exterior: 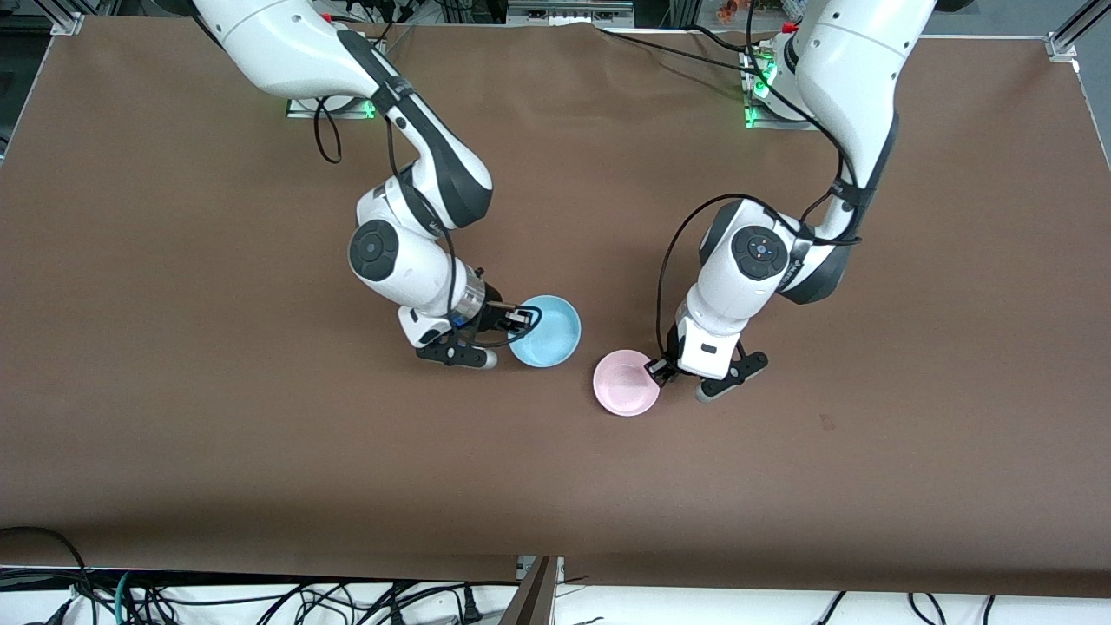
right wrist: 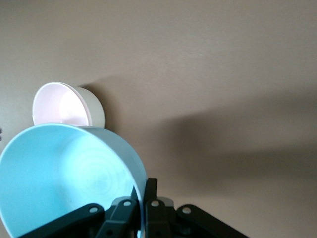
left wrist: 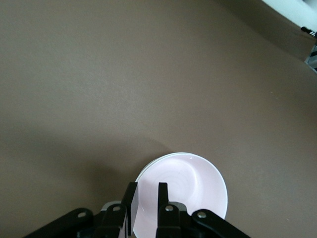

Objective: Stack pink and blue bowls on white bowl
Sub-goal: 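Open the left gripper and withdraw while the right gripper lowers the blue bowl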

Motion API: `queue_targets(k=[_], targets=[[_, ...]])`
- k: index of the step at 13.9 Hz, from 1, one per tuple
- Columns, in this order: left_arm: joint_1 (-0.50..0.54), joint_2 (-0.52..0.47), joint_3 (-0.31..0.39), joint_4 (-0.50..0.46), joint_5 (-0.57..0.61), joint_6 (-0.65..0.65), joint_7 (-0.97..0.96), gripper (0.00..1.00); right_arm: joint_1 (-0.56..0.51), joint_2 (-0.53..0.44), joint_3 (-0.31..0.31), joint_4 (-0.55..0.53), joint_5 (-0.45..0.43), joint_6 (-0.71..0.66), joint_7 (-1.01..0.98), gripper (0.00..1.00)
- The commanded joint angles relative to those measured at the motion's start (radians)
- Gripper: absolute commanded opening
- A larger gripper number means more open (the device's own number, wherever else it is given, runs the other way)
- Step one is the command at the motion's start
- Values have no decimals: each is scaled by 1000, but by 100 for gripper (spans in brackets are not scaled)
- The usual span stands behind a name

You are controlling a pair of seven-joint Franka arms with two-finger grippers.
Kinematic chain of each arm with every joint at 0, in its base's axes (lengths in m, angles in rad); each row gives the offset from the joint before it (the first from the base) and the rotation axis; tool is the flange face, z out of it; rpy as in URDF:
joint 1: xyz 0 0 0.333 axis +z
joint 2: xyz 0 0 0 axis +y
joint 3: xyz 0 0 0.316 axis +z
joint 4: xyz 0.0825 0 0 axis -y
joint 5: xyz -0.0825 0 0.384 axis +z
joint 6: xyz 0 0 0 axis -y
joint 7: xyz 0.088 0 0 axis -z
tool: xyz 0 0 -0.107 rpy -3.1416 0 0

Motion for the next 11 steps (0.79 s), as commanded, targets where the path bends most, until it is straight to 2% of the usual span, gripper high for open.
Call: queue_targets(k=[1, 3, 7, 9, 11], targets=[[22, -20, 2, 93, 40, -145, -22, 23, 39, 81, -9, 95, -2, 50, 50, 0], [39, -22, 1, 167, 40, -234, -18, 23, 63, 131, -16, 161, -25, 58, 85, 0], [84, -38, -1, 257, 42, -349, 10, 23, 143, 274, -59, 373, -114, 58, 203, 0], [120, -66, -2, 276, 26, -420, 89, 24, 169, 297, -90, 405, -114, 67, 211, 0], [160, -95, -10, 287, 23, -475, 139, 24, 172, 314, -92, 414, -114, 127, 213, 0]])
